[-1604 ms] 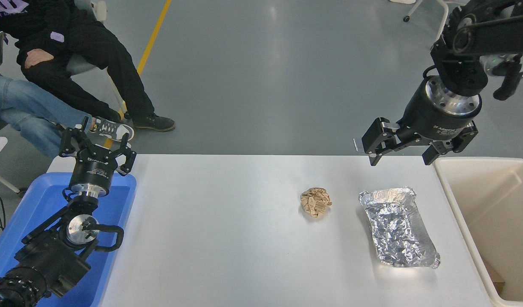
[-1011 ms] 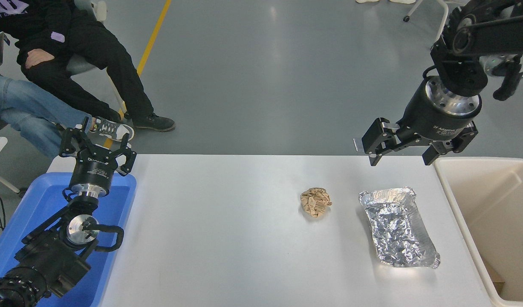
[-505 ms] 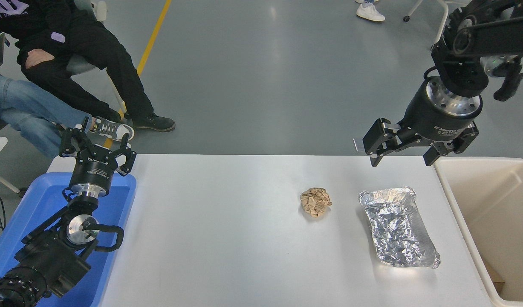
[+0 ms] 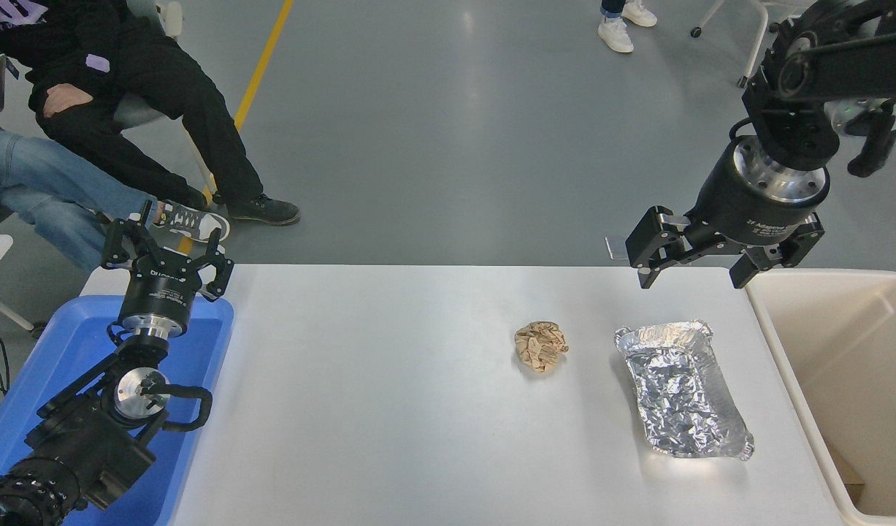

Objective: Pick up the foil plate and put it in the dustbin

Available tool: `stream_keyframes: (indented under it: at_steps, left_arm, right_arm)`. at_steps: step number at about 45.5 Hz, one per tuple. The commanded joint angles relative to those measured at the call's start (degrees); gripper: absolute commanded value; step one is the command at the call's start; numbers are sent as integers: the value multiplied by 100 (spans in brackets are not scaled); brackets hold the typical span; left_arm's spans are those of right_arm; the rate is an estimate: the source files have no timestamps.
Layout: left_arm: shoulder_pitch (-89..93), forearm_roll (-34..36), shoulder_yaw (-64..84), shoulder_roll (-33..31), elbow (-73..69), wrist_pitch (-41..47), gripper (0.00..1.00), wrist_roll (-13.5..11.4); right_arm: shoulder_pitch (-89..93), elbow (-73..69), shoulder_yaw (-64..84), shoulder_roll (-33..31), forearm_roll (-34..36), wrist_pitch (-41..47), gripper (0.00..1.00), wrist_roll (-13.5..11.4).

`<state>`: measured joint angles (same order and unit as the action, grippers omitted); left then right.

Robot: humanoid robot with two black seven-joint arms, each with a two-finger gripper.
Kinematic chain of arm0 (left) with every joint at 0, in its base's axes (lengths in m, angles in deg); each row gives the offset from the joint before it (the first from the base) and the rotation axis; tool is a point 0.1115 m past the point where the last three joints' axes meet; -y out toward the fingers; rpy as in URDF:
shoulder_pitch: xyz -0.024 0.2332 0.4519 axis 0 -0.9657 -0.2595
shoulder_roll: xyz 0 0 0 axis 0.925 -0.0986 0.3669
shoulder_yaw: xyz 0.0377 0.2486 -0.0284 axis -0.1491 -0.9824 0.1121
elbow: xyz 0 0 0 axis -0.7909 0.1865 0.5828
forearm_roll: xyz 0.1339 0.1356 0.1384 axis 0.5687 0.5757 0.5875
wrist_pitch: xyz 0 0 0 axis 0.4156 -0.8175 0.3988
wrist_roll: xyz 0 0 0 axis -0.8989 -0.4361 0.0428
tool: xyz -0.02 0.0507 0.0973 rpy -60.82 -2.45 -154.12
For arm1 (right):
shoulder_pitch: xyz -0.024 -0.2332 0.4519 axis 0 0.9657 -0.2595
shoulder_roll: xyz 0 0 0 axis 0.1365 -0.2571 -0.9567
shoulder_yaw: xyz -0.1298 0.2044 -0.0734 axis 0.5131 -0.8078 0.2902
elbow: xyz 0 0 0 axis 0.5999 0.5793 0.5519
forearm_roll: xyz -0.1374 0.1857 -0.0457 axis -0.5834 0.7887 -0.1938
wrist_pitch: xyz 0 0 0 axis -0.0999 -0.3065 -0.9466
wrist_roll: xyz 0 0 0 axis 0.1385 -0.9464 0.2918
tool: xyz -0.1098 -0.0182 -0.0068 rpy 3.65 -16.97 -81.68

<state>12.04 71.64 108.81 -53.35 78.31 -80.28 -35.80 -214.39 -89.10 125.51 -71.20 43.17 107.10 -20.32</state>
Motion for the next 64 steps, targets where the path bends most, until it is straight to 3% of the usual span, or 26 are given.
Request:
stream_keyframes:
  at_steps: [1,13,20,28,47,64]
  left_arm:
    - [0,0,0,0,0,1,99,0]
    - [0,0,-9,0,0,1,99,0]
    - [0,0,-9,-9,0,1,99,0]
    - [0,0,-9,-9,0,1,99,0]
    - [0,0,0,-9,0,1,99,0]
    - [0,0,0,-9,0,1,99,0]
  right_arm:
    - [479,9,48,-79,115,0,100,0]
    - [1191,9,74,-694,-341,-1853,100,0]
    - [1788,9,-40,-756,-1561,-2758,97,-9]
    - [3089,456,-602,-1046,-2942,-2909,97,-53]
    - [5444,2188,-1744,-1205,-3058,-3515,96,-44]
    - [6315,3172,-1912,-1169,-3049,-3796,96,-36]
